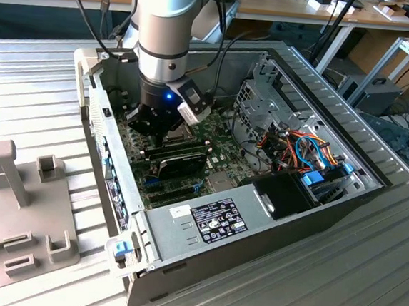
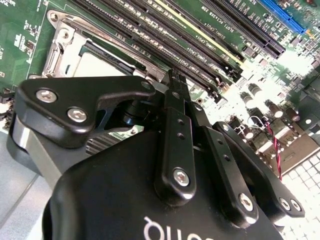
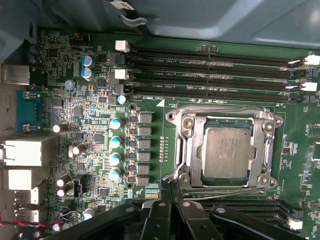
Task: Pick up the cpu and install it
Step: 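Install the second cpu locking lever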
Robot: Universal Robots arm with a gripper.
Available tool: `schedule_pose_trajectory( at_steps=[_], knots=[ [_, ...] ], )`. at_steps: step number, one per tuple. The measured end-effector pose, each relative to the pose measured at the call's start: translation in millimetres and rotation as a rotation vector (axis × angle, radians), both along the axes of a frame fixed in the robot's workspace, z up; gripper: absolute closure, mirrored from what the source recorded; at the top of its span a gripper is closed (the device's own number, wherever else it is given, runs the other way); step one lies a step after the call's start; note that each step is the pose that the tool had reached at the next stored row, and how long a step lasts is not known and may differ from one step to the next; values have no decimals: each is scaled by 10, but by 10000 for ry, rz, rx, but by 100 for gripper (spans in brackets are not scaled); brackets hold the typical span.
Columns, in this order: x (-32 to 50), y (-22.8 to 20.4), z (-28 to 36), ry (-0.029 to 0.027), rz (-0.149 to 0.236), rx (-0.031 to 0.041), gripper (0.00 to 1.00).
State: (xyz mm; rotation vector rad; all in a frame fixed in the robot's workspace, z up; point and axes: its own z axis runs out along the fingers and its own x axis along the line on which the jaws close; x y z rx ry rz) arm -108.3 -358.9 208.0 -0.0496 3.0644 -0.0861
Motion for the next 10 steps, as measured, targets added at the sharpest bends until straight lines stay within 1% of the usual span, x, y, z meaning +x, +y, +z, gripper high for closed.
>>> schedule_pose_trajectory(
  at_steps=[4, 5, 7, 8, 9, 10],
  knots=[
    [0, 3, 12, -1, -1, 1, 89],
    [-2, 2, 13, -4, -1, 17, 89],
    [-2, 3, 13, -26, -2, 141, 89],
    [-1, 3, 11, -43, -1, 222, 89],
    [-2, 3, 9, -61, -2, 265, 89],
    [-2, 4, 4, -83, 0, 281, 89]
  ],
)
